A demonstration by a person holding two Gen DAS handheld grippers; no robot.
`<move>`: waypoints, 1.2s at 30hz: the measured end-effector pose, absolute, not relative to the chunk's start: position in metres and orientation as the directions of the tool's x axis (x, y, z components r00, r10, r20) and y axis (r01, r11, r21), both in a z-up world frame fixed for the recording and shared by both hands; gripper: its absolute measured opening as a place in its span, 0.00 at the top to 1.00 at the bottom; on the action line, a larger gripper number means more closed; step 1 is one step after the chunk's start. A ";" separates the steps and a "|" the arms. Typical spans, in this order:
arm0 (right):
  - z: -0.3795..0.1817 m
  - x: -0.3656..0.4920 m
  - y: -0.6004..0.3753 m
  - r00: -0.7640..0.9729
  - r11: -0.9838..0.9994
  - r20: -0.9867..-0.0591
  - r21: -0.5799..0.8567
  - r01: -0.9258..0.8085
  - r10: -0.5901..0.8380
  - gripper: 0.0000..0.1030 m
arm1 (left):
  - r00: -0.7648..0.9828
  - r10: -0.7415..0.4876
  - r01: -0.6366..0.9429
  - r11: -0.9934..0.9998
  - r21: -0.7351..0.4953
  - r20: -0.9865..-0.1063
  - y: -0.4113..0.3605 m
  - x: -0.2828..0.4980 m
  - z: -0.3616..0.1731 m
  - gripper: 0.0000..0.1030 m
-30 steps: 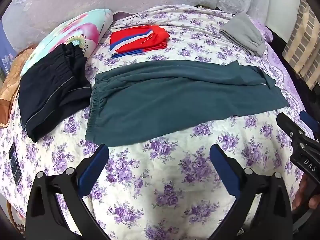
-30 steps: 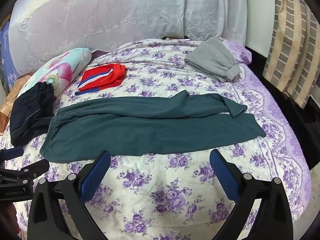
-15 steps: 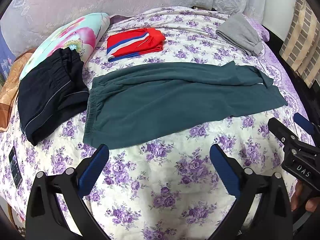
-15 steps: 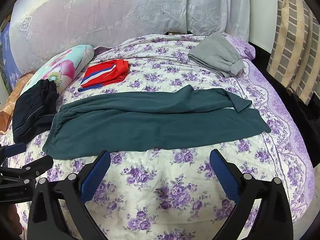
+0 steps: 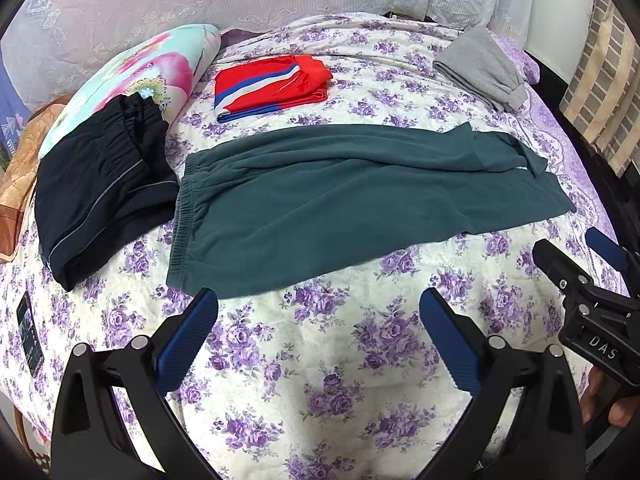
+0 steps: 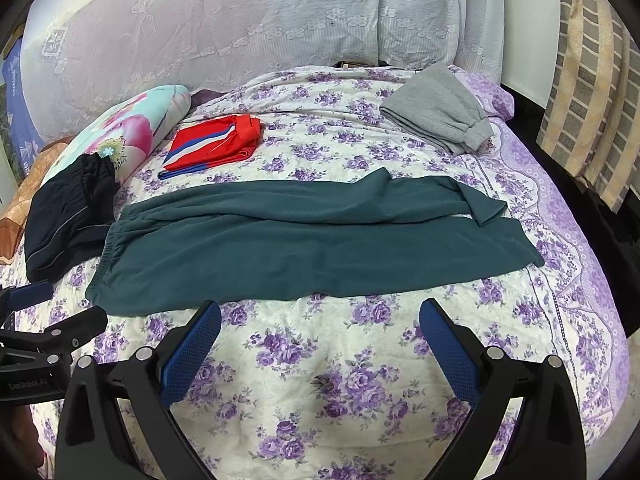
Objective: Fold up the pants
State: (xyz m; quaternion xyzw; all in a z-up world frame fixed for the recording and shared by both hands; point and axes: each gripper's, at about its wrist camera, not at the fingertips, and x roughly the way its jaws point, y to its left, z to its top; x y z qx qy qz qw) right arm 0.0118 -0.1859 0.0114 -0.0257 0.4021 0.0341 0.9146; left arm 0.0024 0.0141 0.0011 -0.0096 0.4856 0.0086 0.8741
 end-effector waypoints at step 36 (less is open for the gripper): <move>0.008 0.017 -0.185 0.662 0.996 -0.748 -0.022 -0.092 0.045 0.04 | 0.508 0.016 -0.030 1.000 0.000 -0.861 0.019 0.011 -0.007 0.05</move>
